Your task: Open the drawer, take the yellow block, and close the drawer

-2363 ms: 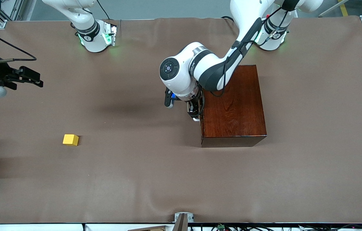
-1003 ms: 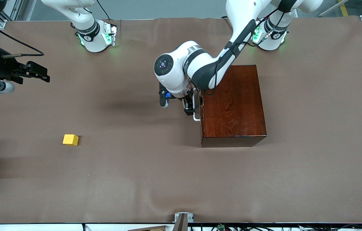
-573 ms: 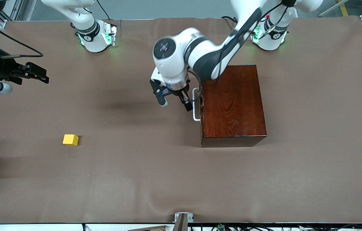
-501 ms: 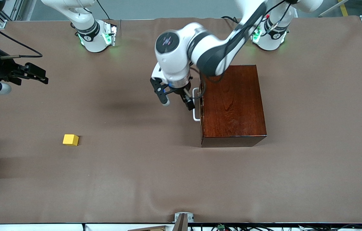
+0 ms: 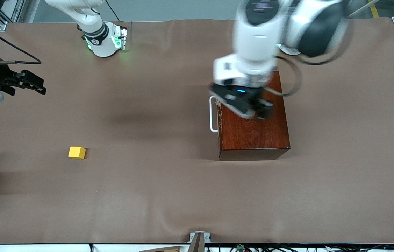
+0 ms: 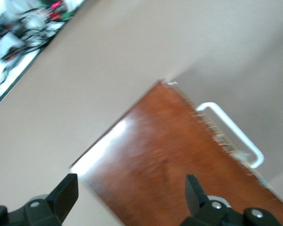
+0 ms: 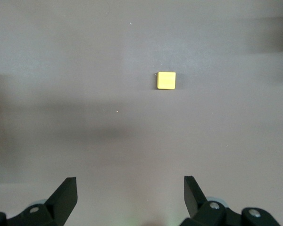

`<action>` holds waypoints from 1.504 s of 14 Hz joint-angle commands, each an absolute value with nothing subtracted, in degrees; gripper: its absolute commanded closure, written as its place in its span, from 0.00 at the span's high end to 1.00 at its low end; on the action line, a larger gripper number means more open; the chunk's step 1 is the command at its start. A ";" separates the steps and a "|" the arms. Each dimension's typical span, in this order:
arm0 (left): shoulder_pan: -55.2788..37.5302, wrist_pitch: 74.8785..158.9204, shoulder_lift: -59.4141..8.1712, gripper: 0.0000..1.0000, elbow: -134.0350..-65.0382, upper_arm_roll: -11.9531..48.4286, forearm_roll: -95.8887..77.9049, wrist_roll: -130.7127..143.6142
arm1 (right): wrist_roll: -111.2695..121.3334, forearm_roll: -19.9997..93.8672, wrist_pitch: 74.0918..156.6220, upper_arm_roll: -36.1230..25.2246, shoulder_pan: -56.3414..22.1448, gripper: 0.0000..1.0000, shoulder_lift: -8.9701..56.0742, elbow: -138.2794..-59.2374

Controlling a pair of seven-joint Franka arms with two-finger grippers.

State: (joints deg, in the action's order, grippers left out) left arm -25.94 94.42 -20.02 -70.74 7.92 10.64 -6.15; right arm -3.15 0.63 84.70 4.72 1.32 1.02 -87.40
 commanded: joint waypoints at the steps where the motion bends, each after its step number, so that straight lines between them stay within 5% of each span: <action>1: -17.61 92.64 -16.70 1.00 -72.77 8.44 6.78 -5.80 | -3.43 0.18 84.02 4.92 1.06 1.00 0.70 -86.92; 7: -6.71 81.93 -12.40 1.00 -73.82 8.61 4.58 -6.15 | -3.52 0.35 81.83 4.66 -0.43 1.00 1.05 -85.96; 10: -2.20 81.83 -9.42 1.00 -77.15 8.44 2.65 -6.59 | -3.87 0.35 80.78 3.43 -1.41 1.00 1.14 -86.04; 15: 0.36 89.90 1.83 1.00 -93.59 6.68 0.88 -5.02 | -4.22 2.10 81.21 2.99 -0.44 1.00 1.14 -86.22; 21: 0.35 89.74 2.11 1.00 -92.82 6.94 0.70 1.67 | -4.13 3.96 81.56 0.00 -1.58 1.00 1.14 -86.66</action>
